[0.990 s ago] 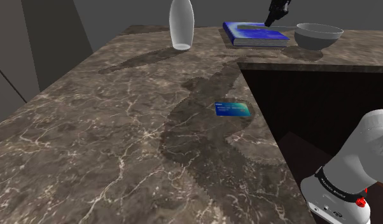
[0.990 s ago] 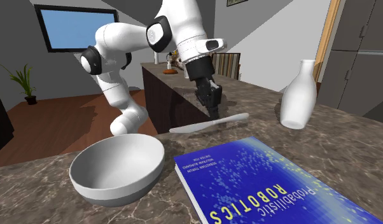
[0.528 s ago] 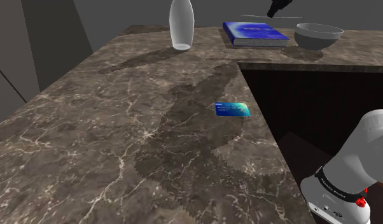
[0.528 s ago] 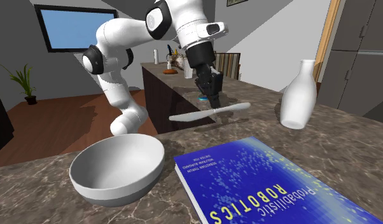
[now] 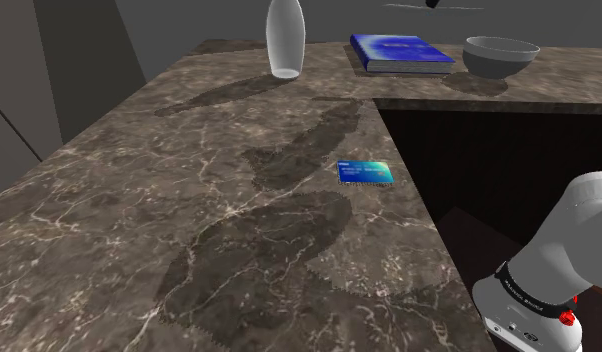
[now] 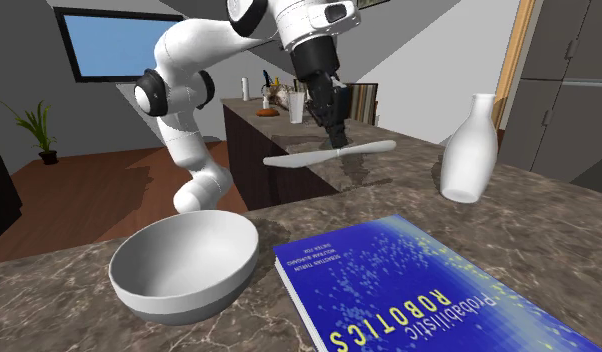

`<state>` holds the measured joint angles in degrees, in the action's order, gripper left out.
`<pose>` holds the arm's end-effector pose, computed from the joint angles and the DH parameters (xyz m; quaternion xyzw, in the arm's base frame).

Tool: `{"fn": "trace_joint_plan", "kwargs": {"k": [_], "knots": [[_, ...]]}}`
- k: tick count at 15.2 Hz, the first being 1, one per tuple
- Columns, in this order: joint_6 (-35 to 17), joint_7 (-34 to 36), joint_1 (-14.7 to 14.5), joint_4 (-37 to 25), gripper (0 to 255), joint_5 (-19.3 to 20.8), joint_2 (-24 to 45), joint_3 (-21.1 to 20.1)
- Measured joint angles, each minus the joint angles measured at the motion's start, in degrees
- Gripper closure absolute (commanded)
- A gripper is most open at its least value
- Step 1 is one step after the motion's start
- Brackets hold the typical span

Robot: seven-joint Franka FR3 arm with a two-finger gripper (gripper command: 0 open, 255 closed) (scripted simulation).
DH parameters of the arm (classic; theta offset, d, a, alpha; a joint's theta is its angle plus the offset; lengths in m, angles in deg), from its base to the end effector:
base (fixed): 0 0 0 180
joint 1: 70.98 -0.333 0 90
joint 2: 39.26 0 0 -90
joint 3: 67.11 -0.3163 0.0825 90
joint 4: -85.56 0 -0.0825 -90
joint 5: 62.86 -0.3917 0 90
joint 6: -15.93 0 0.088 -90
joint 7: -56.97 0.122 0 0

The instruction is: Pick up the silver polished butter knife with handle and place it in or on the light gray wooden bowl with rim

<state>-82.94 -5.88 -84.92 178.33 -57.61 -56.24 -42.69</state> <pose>0.4687 -0.1392 0.7421 0.8835 0.4291 0.1590 0.0994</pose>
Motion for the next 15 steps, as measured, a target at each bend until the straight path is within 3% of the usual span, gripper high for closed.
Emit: {"fn": "trace_joint_plan", "kwargs": {"k": [7, 15], "knots": [[3.06, -7.95, 2.06, -2.51, 255, -0.90, -1.03, 5.72], [6.94, -19.99, 4.05, -8.45, 255, -4.07, 1.21, 15.77]]}}
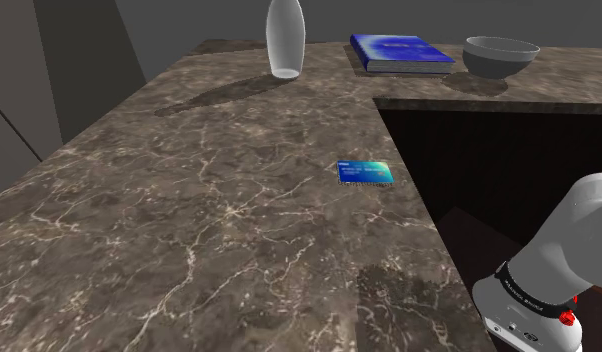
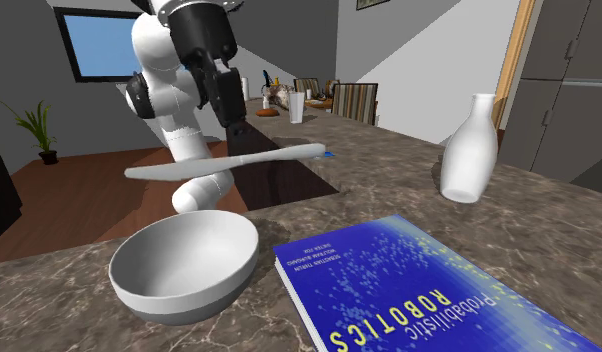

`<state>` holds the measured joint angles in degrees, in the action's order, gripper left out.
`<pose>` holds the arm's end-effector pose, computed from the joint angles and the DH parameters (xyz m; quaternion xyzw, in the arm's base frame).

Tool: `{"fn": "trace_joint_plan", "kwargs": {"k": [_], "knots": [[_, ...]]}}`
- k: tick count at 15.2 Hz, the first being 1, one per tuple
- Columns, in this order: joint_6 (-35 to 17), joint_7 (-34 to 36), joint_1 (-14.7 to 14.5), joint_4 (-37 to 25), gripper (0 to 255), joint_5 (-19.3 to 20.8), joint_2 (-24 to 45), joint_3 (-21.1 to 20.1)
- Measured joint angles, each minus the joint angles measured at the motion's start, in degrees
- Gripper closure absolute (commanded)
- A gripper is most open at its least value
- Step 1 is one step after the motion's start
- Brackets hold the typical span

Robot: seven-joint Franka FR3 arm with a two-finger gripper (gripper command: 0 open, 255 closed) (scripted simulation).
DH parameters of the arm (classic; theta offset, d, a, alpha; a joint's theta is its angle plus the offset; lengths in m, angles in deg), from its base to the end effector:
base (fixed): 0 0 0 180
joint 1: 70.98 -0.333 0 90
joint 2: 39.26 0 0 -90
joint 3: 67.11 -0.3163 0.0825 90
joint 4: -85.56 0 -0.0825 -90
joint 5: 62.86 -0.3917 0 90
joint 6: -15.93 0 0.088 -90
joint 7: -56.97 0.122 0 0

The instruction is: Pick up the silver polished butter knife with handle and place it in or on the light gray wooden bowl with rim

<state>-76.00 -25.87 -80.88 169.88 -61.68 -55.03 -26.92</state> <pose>0.3850 -0.3065 0.7660 0.8840 0.4283 0.1590 0.0990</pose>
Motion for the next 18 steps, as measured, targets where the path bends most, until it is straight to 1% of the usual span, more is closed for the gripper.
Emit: {"fn": "trace_joint_plan", "kwargs": {"k": [3, 5, 6, 9, 18], "knots": [[1.27, -4.77, 0.59, -2.40, 255, -2.04, 1.74, 4.43], [3.56, -8.98, 0.67, -7.21, 255, -5.77, 5.76, 9.40], [4.39, -10.73, 0.92, -8.67, 255, -7.18, 7.05, 11.18], [2.99, -11.63, 1.36, -6.32, 255, -6.25, 5.64, 11.14], [-5.07, -9.82, 2.69, 5.92, 255, -1.37, -0.56, 7.17]]}}
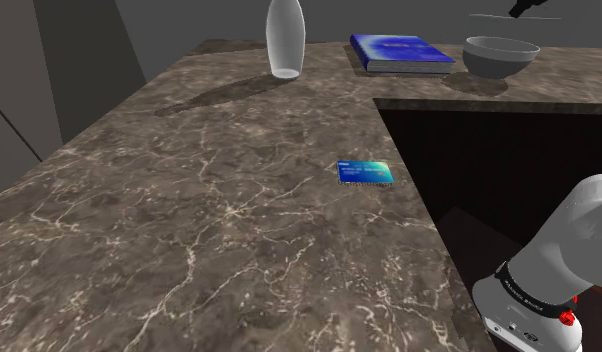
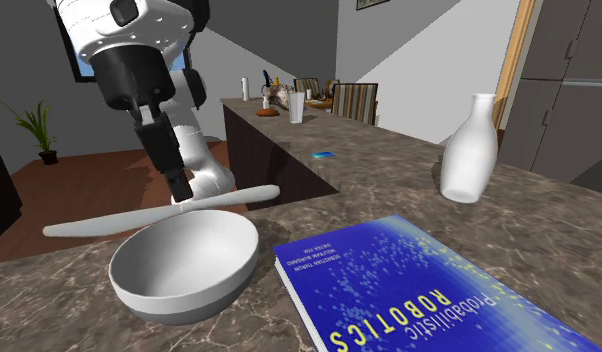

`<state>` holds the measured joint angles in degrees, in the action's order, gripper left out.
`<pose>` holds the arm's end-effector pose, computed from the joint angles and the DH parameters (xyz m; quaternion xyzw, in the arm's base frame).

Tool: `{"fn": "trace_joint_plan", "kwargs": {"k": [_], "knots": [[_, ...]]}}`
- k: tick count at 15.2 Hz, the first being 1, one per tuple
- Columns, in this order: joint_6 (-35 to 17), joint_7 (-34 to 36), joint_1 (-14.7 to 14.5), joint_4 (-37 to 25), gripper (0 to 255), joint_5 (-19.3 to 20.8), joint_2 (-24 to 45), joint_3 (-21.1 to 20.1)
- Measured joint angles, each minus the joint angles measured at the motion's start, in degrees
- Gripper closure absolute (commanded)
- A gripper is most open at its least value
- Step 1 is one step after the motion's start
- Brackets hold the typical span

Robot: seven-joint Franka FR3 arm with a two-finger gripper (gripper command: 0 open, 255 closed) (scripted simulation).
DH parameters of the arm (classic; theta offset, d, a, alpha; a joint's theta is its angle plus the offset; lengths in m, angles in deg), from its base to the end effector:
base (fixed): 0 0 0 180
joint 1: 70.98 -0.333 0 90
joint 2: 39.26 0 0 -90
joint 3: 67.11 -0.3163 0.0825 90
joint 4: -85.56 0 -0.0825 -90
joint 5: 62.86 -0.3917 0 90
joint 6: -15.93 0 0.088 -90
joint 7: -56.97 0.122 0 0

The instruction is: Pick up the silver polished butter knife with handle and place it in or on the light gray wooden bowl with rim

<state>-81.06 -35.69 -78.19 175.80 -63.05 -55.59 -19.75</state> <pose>0.3452 -0.3834 0.7176 0.8837 0.4291 0.1588 0.0990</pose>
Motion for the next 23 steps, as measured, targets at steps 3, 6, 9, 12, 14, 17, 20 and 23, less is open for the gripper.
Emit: {"fn": "trace_joint_plan", "kwargs": {"k": [3, 6, 9, 12, 14, 17, 20, 23], "knots": [[-2.38, 0.27, 0.42, 3.31, 255, 0.84, -1.22, -0.64], [-4.92, 0.51, 0.94, 6.90, 255, 1.75, -2.57, -1.25], [-6.06, 0.74, 1.16, 8.50, 255, 2.16, -3.17, -1.60], [-6.24, 0.75, 1.20, 8.74, 255, 2.21, -3.25, -1.63], [-6.27, 0.76, 1.21, 8.79, 0, 2.23, -3.28, -1.64], [-6.28, 0.76, 1.21, 8.81, 0, 2.23, -3.29, -1.65], [-6.28, 0.76, 1.21, 8.81, 0, 2.23, -3.29, -1.65], [-2.19, 1.17, 1.36, 5.06, 0, 2.57, -3.78, -2.30]]}}
